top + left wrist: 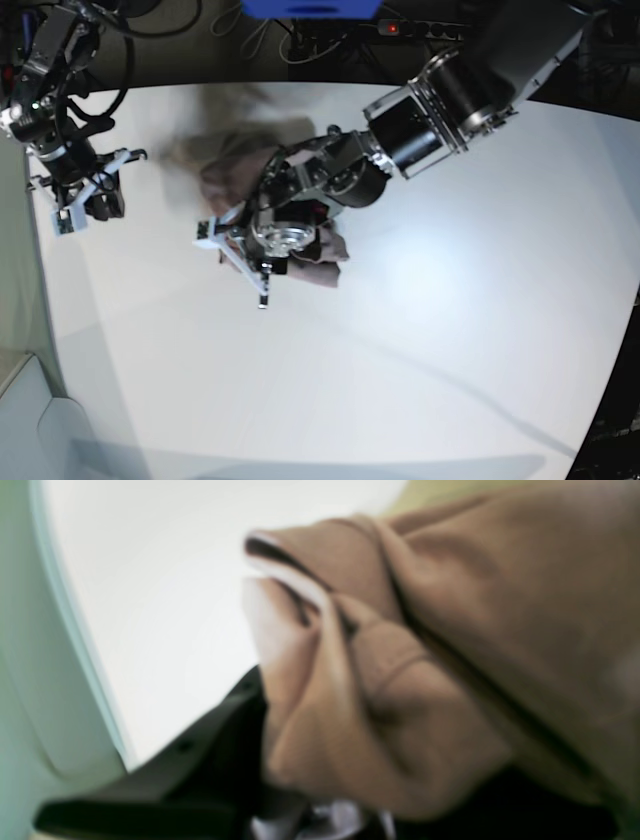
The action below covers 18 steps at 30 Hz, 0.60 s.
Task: Layout the t-shirt on the table in an organized manner, then fold the t-shirt properly
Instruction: 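Swing the left gripper over the stack and flatten it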
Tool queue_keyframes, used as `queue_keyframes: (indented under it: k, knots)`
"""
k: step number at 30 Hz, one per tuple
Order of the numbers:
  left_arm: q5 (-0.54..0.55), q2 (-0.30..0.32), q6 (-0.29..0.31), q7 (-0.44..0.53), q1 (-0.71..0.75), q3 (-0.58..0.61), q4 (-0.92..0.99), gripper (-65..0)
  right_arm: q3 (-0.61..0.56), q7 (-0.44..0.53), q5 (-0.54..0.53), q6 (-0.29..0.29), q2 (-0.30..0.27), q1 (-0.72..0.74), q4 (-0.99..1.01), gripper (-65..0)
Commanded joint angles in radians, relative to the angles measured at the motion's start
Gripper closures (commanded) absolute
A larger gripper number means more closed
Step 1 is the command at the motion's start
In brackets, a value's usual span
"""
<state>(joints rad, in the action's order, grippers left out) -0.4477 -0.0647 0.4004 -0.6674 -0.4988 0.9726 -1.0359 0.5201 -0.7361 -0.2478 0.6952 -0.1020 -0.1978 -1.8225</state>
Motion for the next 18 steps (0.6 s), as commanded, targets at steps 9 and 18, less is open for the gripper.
queue_keyframes:
  k: [9, 18]
  knots:
    - [-0.135, -0.065, 0.004, 0.100, -0.022, -0.001, 0.044, -3.6, 0.013, 0.031, -0.018, 0.003, -0.011, -0.013, -0.019, -12.9]
    - [-0.135, -0.065, 0.005, 0.059, -0.031, -0.001, 0.041, -4.0, 0.013, 0.031, -0.018, 0.003, -0.008, -0.013, -0.019, -12.9]
